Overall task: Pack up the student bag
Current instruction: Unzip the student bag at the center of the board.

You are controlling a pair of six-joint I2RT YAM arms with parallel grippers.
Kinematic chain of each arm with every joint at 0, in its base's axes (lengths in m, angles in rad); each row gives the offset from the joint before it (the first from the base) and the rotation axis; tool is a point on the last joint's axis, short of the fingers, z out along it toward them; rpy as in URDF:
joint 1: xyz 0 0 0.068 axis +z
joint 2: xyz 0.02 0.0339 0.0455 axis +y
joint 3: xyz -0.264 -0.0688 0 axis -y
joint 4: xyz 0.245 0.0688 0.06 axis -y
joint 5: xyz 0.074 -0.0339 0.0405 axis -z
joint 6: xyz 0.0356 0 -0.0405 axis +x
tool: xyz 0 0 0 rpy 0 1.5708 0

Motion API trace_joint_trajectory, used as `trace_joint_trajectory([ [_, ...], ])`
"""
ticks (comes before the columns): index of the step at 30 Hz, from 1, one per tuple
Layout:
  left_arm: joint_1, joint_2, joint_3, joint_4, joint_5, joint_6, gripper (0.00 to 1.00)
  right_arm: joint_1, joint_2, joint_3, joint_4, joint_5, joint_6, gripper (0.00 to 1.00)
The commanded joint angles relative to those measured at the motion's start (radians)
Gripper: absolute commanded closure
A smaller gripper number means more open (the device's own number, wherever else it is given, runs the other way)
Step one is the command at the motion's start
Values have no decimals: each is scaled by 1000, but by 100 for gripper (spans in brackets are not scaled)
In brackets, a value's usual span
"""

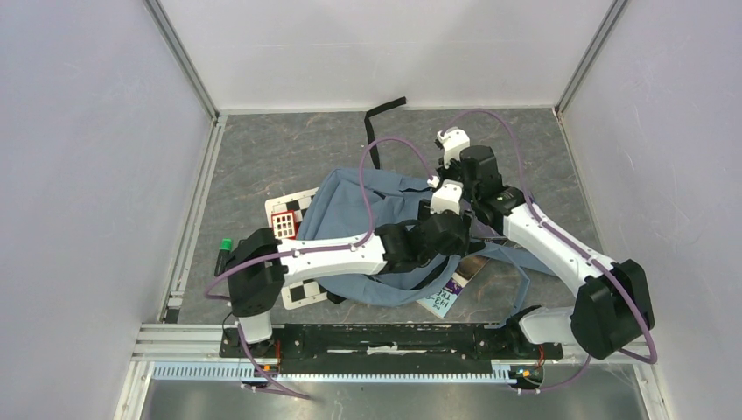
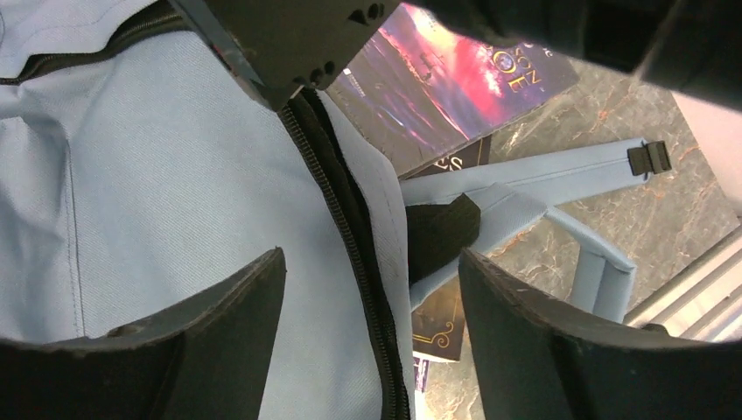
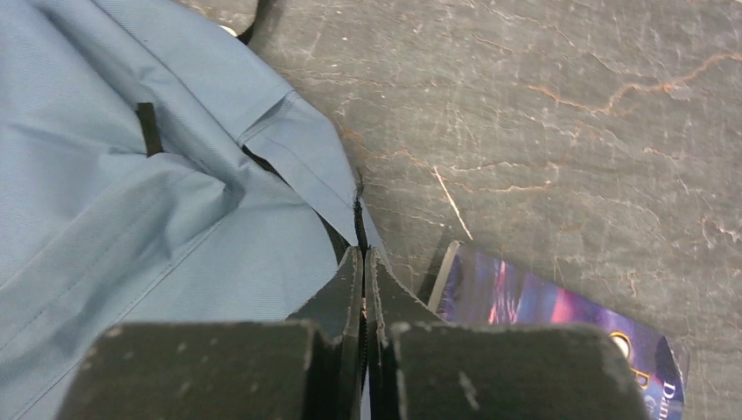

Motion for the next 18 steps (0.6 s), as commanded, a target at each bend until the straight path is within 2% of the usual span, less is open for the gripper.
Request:
trace_joint_trajectory([
  [1, -4, 58, 76, -63, -5, -27, 41, -4, -33, 52, 27, -22, -17, 100],
  [2, -3, 61, 75, -64, -1, -27, 58, -4, -31, 53, 27, -27, -23, 100],
  [4, -7, 59, 67, -49, 12, -12, 80, -10, -16, 63, 20, -41, -39, 100],
  [7, -21, 46, 50, -24, 19, 50, 98, -25, 27, 99, -5, -58, -57, 100],
  [12, -49, -5, -32, 51, 23, 130, 98, -54, 112, 150, -19, -138, -88, 100],
  [18, -65, -48, -86, 133, 109, 270, 98, -58, 275, 283, -70, -312, -184, 100],
])
